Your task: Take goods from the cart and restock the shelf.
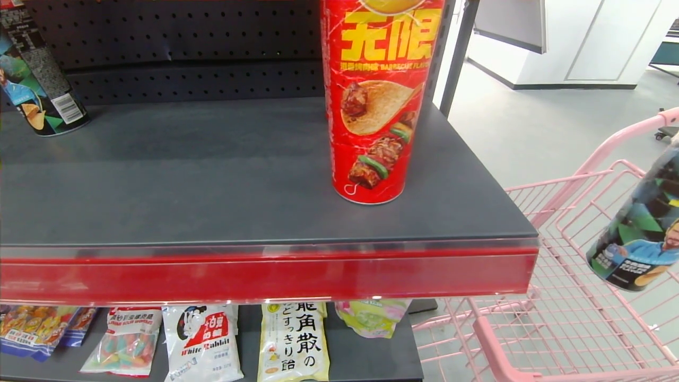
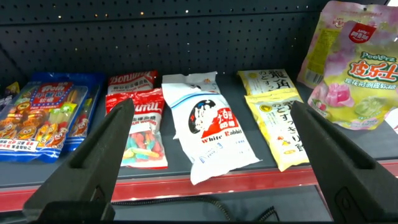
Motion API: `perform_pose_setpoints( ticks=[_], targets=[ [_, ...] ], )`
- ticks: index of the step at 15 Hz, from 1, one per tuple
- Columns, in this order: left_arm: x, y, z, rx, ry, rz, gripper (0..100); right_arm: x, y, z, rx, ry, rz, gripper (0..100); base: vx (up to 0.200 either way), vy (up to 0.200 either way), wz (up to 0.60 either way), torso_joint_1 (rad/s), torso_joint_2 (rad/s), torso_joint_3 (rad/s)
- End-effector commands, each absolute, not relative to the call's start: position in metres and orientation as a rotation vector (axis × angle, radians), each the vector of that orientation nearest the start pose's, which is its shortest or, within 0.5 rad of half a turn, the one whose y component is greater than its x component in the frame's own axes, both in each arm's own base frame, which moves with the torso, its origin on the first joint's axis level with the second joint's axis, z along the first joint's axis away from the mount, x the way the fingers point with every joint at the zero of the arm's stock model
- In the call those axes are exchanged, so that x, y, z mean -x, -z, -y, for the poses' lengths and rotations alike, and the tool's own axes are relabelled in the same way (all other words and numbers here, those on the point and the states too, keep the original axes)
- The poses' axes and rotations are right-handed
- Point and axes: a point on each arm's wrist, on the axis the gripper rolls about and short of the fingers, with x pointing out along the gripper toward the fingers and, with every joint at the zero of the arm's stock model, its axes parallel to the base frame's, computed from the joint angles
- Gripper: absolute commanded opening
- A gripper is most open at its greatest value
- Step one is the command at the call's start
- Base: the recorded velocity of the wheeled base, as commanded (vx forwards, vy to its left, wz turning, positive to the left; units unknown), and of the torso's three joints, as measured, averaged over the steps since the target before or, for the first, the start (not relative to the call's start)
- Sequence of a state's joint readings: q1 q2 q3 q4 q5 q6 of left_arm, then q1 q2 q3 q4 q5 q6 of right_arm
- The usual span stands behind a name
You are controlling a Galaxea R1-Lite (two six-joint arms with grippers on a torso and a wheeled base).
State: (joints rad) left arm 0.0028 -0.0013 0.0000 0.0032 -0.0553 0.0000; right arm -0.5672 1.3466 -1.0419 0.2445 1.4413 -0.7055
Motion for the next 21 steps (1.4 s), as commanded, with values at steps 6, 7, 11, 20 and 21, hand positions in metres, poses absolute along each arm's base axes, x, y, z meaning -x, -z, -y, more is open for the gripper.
perform_pose_setpoints(
  ticks=[6,7,11,20,21],
  targets=[
    [0.023,-0.075,0.001,0.000,0.052,-0.003,100,-0.061,-0.323,0.005,0.348,-0.922,0.139,0,0.000,0.000,0.00,0.000,0.00,0.000],
    [0.023,-0.075,0.001,0.000,0.052,-0.003,100,-0.054,-0.322,0.000,0.342,-0.930,0.138,0,0.000,0.000,0.00,0.000,0.00,0.000],
    [0.023,-0.075,0.001,0.000,0.054,-0.003,100,-0.016,-0.314,-0.018,0.333,-0.956,0.156,0,0.000,0.000,0.00,0.000,0.00,0.000],
    [0.023,-0.075,0.001,0.000,0.052,-0.003,100,0.013,-0.292,-0.015,0.163,-0.844,0.075,0,0.000,0.000,0.00,0.000,0.00,0.000],
    [0.023,-0.075,0.001,0.000,0.052,-0.003,100,0.011,-0.288,-0.014,0.158,-0.821,0.055,0,0.000,0.000,0.00,0.000,0.00,0.000]
  ],
)
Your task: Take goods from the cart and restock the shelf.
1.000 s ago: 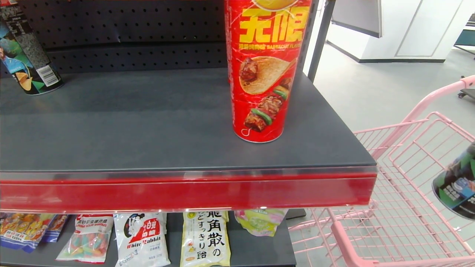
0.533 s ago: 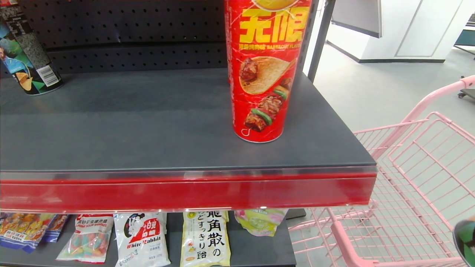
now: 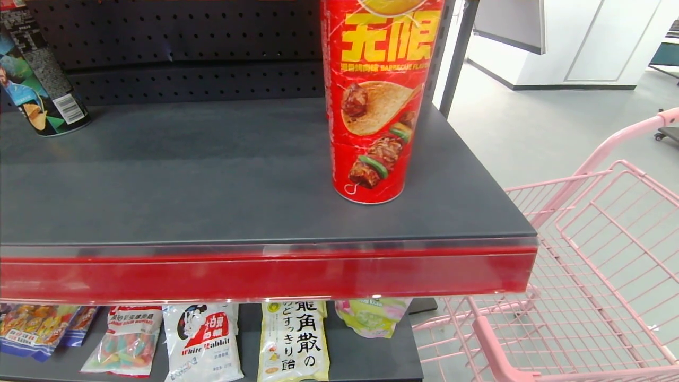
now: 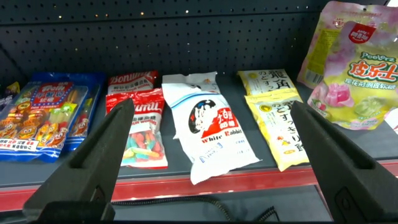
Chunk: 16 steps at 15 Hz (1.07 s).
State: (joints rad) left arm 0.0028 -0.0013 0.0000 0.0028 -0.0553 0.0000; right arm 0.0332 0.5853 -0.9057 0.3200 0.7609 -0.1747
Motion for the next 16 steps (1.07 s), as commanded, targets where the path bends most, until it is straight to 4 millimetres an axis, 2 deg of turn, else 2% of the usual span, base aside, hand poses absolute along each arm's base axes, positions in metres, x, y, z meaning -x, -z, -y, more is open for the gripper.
perform_pose_setpoints(
  ticks=[1,6,9,12,14,16],
  targets=[
    [0.023,-0.075,0.001,0.000,0.052,-0.003,100,0.009,-0.283,-0.014,0.155,-0.800,0.039,0,0.000,0.000,0.00,0.000,0.00,0.000],
    [0.023,-0.075,0.001,0.000,0.054,-0.003,100,-0.003,-0.267,-0.014,0.177,-0.775,-0.030,0,0.000,0.000,0.00,0.000,0.00,0.000],
    [0.023,-0.075,0.001,0.000,0.054,-0.003,100,-0.022,-0.258,-0.017,0.328,-0.824,-0.050,0,0.000,0.000,0.00,0.000,0.00,0.000],
    [0.023,-0.075,0.001,0.000,0.052,-0.003,100,-0.027,-0.243,-0.018,0.401,-0.827,-0.077,0,0.000,0.000,0.00,0.000,0.00,0.000],
    [0.023,-0.075,0.001,0.000,0.052,-0.003,100,-0.030,-0.244,-0.019,0.412,-0.830,-0.077,0,0.000,0.000,0.00,0.000,0.00,0.000],
    [0.023,-0.075,0.001,0.000,0.052,-0.003,100,-0.031,-0.255,-0.020,0.429,-0.848,-0.038,0,0.000,0.000,0.00,0.000,0.00,0.000]
  ],
)
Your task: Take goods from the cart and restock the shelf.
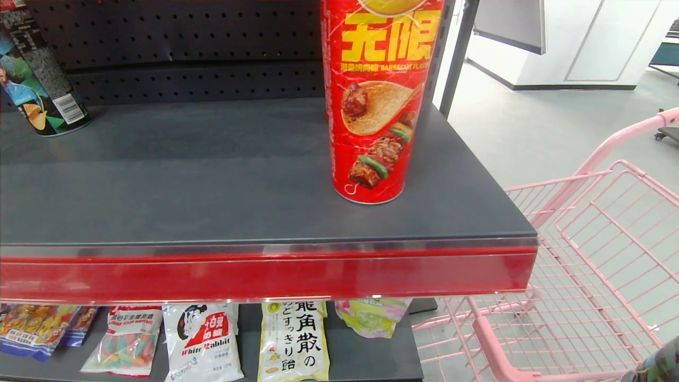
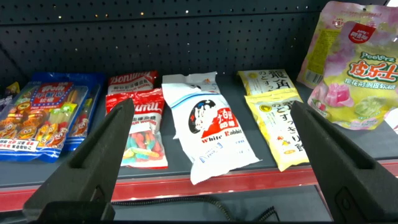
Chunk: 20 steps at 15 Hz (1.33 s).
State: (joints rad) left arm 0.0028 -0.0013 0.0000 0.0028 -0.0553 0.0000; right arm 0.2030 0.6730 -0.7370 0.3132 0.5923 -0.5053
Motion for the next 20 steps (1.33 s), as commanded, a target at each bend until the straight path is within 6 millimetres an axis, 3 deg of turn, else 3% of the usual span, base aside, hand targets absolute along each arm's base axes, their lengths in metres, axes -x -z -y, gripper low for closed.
perform_pose_setpoints(
  ticks=[1,7,13,20],
  targets=[
    [0.023,-0.075,0.001,0.000,0.052,-0.003,100,-0.032,-0.263,-0.020,0.433,-0.852,-0.016,0,0.000,0.000,0.00,0.000,0.00,0.000],
    [0.023,-0.075,0.001,0.000,0.052,-0.003,100,-0.079,-0.311,-0.041,0.398,-0.997,0.001,0,0.000,0.000,0.00,0.000,0.00,0.000],
    [0.023,-0.075,0.001,0.000,0.052,-0.003,100,-0.109,-0.320,-0.065,0.423,-0.966,-0.062,0,0.000,0.000,0.00,0.000,0.00,0.000],
    [0.023,-0.075,0.001,0.000,0.052,-0.003,100,-0.107,-0.325,-0.065,0.430,-0.930,-0.013,0,0.000,0.000,0.00,0.000,0.00,0.000]
  ],
)
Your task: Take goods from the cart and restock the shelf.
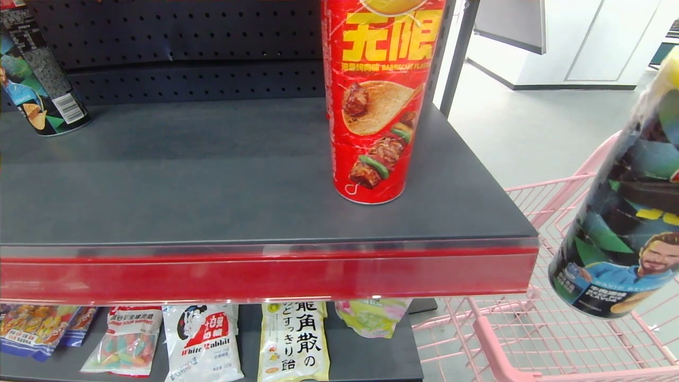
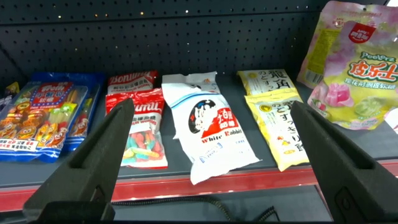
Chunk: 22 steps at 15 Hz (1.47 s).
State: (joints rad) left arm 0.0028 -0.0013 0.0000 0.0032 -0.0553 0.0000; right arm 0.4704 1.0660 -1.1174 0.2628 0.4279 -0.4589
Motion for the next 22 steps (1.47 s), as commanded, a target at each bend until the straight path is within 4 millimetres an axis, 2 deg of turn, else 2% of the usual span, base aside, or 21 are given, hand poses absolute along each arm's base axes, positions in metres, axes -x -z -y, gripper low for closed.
perform_pose_setpoints(
  ticks=[1,9,14,22],
  targets=[
    [0.023,-0.075,0.001,0.000,0.052,-0.003,100,-0.107,-0.325,-0.065,0.430,-0.932,-0.014,0,0.000,0.000,0.00,0.000,0.00,0.000],
    [0.023,-0.075,0.001,0.000,0.052,-0.003,100,-0.108,-0.315,-0.069,0.440,-0.943,-0.041,0,0.000,0.000,0.00,0.000,0.00,0.000],
    [0.023,-0.075,0.001,0.000,0.052,-0.003,100,-0.100,-0.316,-0.063,0.406,-0.896,-0.042,0,0.000,0.000,0.00,0.000,0.00,0.000],
    [0.023,-0.075,0.001,0.000,0.054,-0.003,100,-0.101,-0.313,-0.064,0.402,-0.899,-0.043,0,0.000,0.000,0.00,0.000,0.00,0.000]
  ],
)
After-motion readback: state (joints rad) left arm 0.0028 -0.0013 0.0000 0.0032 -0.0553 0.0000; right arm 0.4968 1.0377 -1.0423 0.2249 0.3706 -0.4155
